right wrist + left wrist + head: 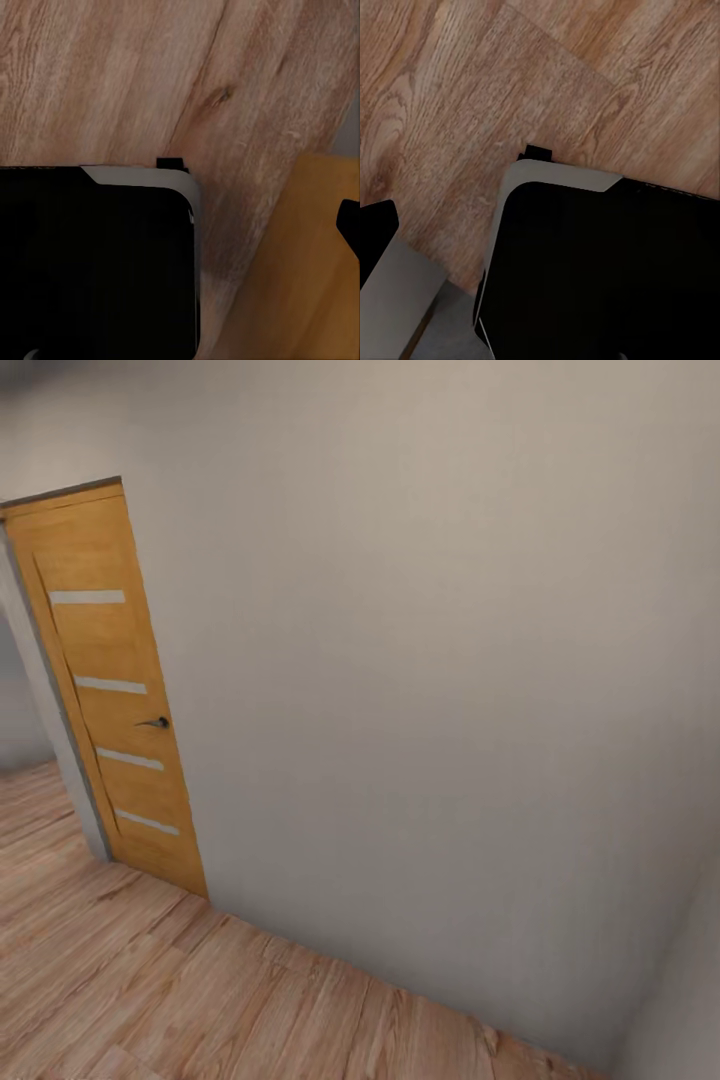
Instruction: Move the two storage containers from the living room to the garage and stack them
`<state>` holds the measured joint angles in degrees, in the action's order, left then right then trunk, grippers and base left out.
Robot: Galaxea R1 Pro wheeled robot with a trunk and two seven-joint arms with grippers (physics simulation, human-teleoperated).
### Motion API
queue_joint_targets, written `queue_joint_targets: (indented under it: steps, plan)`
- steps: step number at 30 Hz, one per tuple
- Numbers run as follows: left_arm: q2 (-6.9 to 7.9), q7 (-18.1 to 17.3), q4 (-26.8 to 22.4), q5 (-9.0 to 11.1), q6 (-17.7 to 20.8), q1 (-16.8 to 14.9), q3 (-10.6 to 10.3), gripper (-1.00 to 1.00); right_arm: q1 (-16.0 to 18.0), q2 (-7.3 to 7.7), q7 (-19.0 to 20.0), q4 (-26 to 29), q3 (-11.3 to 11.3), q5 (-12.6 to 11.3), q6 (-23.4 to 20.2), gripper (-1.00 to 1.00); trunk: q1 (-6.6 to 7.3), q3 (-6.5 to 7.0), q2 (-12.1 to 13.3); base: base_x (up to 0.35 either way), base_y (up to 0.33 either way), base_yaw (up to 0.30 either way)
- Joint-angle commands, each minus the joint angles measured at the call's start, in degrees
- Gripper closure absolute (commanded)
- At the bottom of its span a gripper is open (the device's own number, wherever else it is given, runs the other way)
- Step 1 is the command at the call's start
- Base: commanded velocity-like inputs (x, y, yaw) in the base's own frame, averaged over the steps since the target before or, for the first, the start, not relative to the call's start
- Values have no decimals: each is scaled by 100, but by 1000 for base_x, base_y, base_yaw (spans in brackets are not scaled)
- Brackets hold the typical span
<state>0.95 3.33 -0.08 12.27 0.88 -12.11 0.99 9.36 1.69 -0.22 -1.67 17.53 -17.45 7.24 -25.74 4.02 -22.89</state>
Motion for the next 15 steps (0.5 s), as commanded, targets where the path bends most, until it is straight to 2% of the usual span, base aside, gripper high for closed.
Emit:
queue_joint_targets:
  steps: [1, 5, 15]
  plan:
    - [-2, 9, -1, 30, 9, -2, 7, -100, 5, -2, -3, -18, 49, -48, 32, -100, -4, -2, -3, 254, 0, 268]
    - [0, 9, -1, 37, 9, -2, 7, -100, 5, -2, -1, -18, 49, -48, 32, -100, -4, -2, -3, 163, 0, 268]
    - [0, 9, -1, 39, 9, -2, 7, -100, 5, -2, 2, -18, 48, -48, 32, -100, -4, -2, -3, 5, 0, 268]
